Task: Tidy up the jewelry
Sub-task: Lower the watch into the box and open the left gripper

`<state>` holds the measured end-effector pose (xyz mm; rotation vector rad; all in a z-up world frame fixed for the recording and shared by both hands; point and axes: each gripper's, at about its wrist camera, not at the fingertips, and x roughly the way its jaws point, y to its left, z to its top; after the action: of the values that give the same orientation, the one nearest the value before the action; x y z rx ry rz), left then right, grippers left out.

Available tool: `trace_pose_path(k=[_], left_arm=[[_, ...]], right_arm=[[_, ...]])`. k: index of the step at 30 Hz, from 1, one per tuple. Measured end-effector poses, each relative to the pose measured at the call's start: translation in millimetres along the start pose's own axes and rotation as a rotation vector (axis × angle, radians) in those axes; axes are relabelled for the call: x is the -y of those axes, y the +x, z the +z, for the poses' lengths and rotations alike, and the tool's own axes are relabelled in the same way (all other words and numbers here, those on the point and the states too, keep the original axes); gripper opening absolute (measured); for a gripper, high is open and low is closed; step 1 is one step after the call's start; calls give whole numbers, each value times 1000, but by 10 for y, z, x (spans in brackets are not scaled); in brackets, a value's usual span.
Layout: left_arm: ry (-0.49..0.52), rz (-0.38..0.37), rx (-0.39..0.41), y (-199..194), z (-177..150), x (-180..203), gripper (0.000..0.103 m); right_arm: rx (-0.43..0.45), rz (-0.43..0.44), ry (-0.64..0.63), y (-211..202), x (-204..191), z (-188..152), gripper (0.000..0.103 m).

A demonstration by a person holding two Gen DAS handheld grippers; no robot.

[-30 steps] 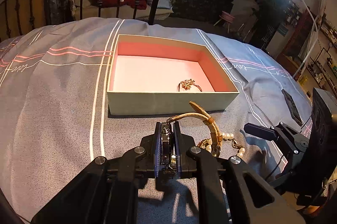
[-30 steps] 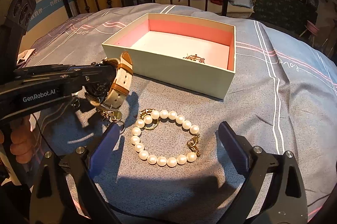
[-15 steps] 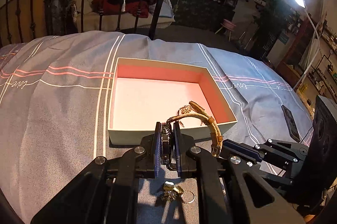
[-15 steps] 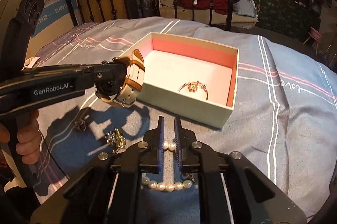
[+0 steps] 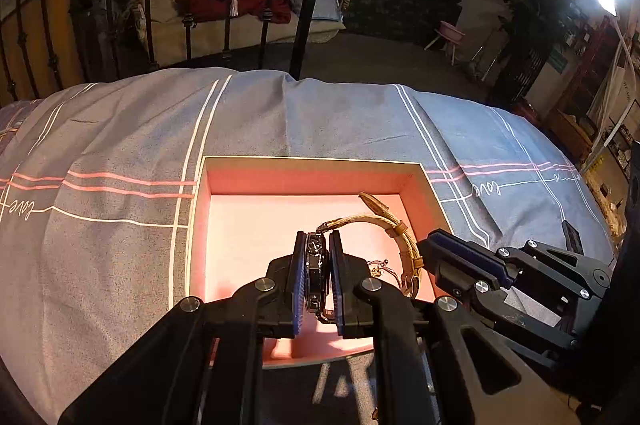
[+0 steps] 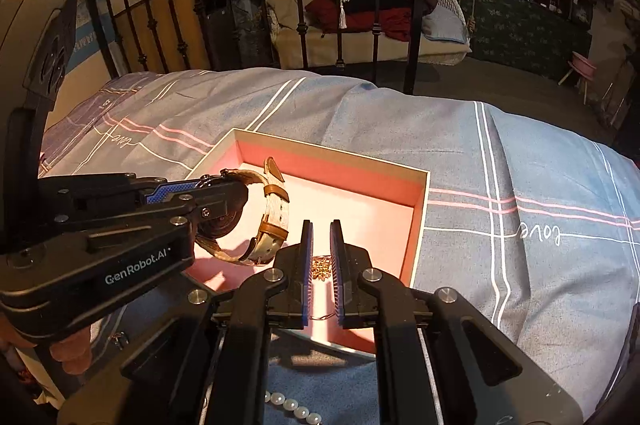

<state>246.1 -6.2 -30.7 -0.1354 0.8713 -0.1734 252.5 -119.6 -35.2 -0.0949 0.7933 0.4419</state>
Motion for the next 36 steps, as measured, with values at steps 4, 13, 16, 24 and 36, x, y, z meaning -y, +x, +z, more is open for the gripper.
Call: trace_pose_path(k=[4,13,16,24,36], left_arm=[[2,21,-26,120,7,-14,11],[-9,48,-78,303,-4,-57,11],[-6,53,-92,348,4,-64,11],[-7,62,-102,367,4,-64,11],[-24,75,-84,237,35,-48,35]], right_arm=[[-24,2,9,113,45,-34,9],[-60,11,11,244,58,-86,9],[-72,9,10,277,62,-99,9],[-86,8,4,324,48,-115,9],[-27,-6,-8,170,-8,-174,81]])
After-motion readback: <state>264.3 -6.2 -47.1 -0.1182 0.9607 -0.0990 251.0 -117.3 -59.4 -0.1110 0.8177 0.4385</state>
